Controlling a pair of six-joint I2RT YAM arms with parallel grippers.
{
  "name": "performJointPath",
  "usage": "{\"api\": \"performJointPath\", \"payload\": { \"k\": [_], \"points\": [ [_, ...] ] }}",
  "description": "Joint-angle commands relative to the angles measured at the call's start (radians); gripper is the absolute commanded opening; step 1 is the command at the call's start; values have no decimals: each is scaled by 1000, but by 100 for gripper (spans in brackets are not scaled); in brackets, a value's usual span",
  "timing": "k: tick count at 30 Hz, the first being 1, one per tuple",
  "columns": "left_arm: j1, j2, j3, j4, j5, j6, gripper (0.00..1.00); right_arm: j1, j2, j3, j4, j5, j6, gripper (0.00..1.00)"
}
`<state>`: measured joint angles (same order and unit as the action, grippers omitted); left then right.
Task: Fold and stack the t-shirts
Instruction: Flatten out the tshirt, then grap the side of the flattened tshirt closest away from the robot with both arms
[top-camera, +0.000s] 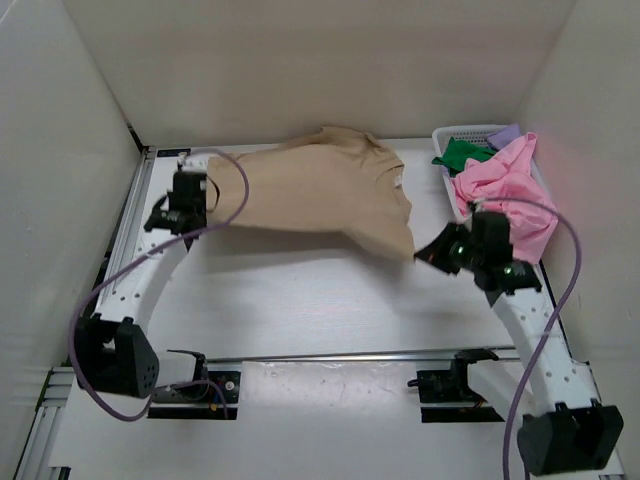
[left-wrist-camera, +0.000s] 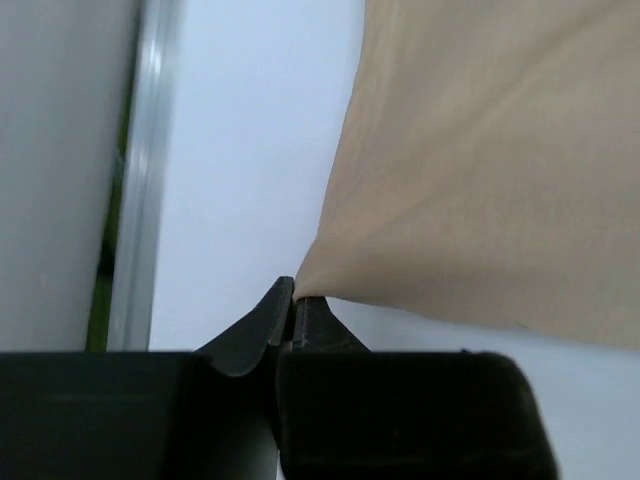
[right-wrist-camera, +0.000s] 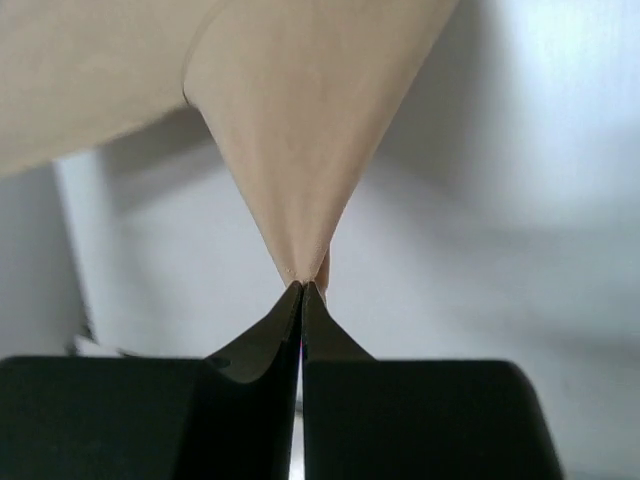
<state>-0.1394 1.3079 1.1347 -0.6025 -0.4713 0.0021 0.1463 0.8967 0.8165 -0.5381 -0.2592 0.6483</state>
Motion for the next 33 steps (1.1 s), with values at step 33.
{"api": "performJointPath", "payload": {
  "k": [33],
  "points": [
    [254,-164,-349,-88,80,-2,10,176,519,252,47,167,-258,0]
  ]
}}
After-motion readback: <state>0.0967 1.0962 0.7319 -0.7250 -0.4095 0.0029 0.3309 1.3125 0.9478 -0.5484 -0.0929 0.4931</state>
